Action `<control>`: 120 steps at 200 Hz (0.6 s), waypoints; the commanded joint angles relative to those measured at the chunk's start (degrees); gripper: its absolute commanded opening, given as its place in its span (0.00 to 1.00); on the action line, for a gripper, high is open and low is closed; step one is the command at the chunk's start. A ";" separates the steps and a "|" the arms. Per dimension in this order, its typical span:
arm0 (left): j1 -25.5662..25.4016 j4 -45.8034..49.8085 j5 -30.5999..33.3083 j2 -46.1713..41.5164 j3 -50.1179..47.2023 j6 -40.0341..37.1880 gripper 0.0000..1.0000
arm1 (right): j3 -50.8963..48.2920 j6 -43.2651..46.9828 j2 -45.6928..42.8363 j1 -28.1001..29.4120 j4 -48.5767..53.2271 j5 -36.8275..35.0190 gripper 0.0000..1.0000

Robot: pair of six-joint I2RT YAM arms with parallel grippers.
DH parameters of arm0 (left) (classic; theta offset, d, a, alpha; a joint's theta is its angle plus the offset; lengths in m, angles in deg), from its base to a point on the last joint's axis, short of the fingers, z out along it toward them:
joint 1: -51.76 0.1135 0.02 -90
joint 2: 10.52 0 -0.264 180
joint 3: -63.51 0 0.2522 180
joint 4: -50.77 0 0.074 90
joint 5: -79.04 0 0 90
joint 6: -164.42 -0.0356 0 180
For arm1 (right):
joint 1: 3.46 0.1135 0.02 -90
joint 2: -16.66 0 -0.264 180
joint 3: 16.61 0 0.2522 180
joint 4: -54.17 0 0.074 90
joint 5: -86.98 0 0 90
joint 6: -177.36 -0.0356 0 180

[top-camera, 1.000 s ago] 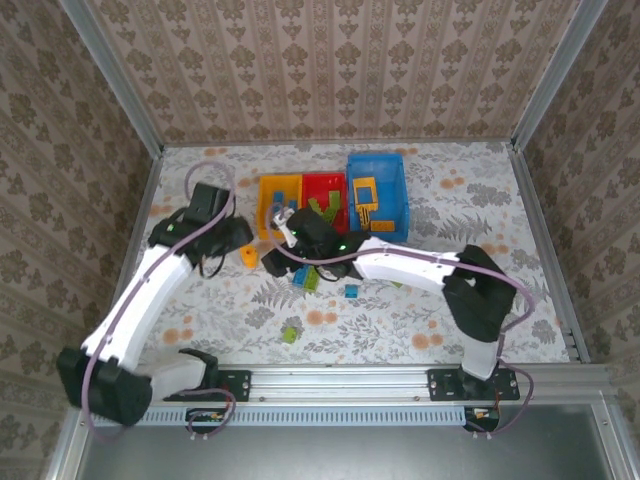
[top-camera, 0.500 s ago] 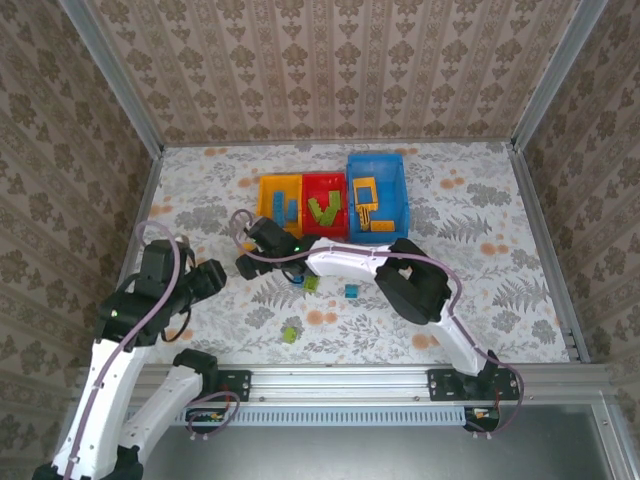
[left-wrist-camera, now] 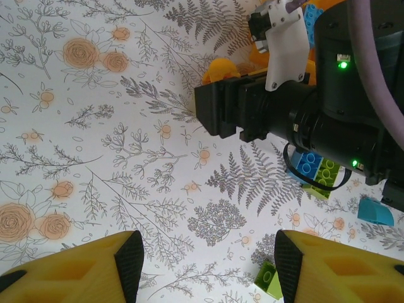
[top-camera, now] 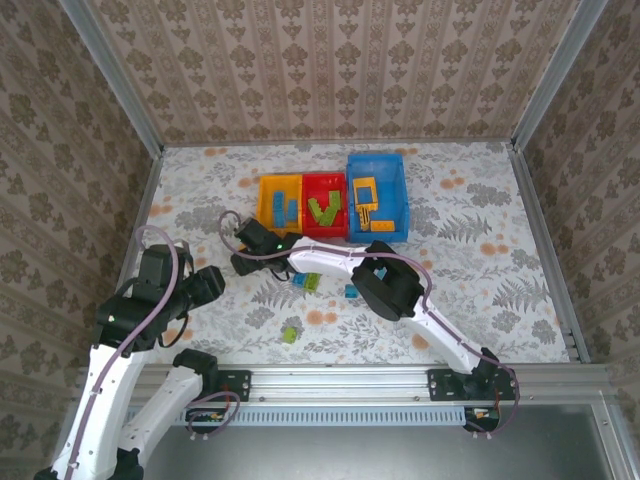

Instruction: Sort the legos into containers by color

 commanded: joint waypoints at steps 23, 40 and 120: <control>0.74 2.05 0.10 -0.65 1.34 -1.69 0.60 | 5.15 -1.07 4.25 0.09 3.03 0.43 0.51; 0.78 2.15 0.24 -0.48 1.43 -1.93 0.60 | 5.30 -0.97 4.48 0.13 3.12 0.52 0.42; 0.81 0.67 0.19 0.04 0.12 -1.71 0.60 | -20.10 6.62 -13.62 0.61 -13.67 2.47 0.21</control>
